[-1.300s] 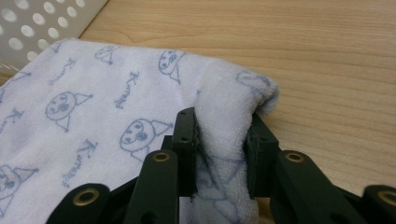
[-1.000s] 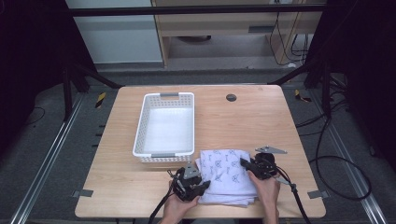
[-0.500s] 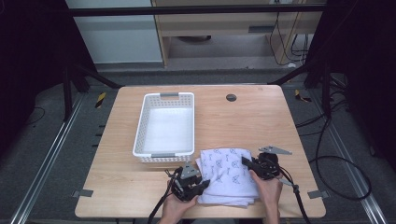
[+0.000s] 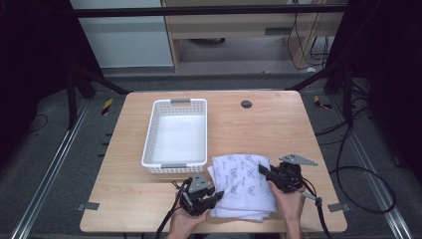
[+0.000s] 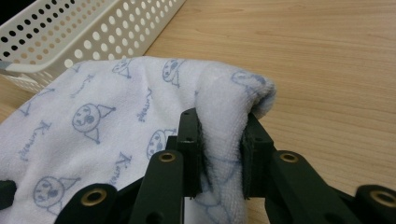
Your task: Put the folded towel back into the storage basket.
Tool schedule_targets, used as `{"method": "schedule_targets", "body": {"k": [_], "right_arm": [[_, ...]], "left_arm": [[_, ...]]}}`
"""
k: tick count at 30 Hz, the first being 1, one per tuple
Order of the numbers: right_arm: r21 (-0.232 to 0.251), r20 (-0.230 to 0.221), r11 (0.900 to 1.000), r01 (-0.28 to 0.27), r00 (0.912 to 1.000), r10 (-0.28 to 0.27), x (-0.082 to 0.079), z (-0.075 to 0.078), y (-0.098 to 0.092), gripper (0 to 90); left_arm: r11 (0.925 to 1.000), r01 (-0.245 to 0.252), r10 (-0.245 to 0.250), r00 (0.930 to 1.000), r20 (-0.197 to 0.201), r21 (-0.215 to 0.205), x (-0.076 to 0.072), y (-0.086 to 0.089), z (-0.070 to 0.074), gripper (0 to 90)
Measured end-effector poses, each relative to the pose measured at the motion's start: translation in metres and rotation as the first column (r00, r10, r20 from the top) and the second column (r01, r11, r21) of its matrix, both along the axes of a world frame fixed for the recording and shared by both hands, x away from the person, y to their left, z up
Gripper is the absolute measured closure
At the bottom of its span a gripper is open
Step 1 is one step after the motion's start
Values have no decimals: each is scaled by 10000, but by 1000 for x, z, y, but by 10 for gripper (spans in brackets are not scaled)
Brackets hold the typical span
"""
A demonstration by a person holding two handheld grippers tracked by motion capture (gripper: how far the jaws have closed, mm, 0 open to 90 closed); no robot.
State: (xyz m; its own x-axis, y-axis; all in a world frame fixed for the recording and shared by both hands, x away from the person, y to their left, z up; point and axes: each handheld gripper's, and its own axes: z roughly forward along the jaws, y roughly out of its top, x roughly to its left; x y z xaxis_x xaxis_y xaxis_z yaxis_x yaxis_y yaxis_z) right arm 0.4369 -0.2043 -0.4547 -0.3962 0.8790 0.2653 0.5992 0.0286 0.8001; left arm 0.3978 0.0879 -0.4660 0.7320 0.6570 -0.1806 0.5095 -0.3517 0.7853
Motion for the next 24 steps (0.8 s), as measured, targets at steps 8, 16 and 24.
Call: {"method": "schedule_targets", "body": {"k": [8,16,24], "right_arm": [[-9,270,10000,9,9996,-9,-7,11,0,737],[-44,555,10000,-14,9985,17,-11,22,1,736],[-141,865,9999,-44,9962,56,-13,34,4,733]], "left_arm": [[10000,83,-83,9998,198,-8,-2,0,8,729],[9999,97,-93,9991,413,-113,-4,2,18,728],[9997,63,-49,9982,590,-234,-5,5,26,728]]}}
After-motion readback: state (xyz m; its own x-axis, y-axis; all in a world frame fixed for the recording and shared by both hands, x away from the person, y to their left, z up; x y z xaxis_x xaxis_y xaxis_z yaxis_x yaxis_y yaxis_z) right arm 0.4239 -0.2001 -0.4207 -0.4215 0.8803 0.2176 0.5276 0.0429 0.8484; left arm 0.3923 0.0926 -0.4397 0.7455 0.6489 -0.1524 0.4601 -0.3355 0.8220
